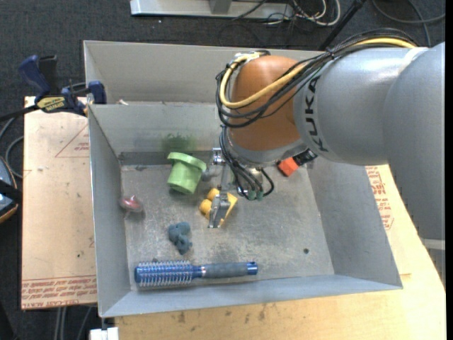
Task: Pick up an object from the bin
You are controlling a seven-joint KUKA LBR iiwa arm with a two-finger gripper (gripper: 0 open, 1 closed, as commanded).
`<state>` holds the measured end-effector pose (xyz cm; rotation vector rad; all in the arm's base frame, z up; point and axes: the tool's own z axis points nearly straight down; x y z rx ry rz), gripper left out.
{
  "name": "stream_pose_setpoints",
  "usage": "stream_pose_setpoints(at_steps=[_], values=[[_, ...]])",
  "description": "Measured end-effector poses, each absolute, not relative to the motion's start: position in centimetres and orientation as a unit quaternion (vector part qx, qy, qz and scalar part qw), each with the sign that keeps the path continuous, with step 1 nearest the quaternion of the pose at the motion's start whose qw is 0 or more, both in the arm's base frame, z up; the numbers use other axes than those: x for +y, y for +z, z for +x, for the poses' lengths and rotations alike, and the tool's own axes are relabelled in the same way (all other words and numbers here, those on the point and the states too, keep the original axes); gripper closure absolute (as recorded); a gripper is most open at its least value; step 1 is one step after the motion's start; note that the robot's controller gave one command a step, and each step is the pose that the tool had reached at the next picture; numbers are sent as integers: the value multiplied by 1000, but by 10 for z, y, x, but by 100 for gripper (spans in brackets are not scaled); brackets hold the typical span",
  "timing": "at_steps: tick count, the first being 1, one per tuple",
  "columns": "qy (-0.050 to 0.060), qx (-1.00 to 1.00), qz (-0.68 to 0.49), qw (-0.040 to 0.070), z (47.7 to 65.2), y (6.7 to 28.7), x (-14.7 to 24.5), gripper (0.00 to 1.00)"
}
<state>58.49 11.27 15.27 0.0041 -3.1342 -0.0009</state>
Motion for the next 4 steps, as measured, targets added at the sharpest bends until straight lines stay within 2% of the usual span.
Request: stream_pose_setpoints(at_steps=[1,2,3,4], values=[[-3,-1000,3,-3,589,74,67,0],[-1,-1000,1,-2,583,102,81,0],[-1,-999,-45,0,580,99,66,0],[1,-1000,-31,0,597,74,83,0]])
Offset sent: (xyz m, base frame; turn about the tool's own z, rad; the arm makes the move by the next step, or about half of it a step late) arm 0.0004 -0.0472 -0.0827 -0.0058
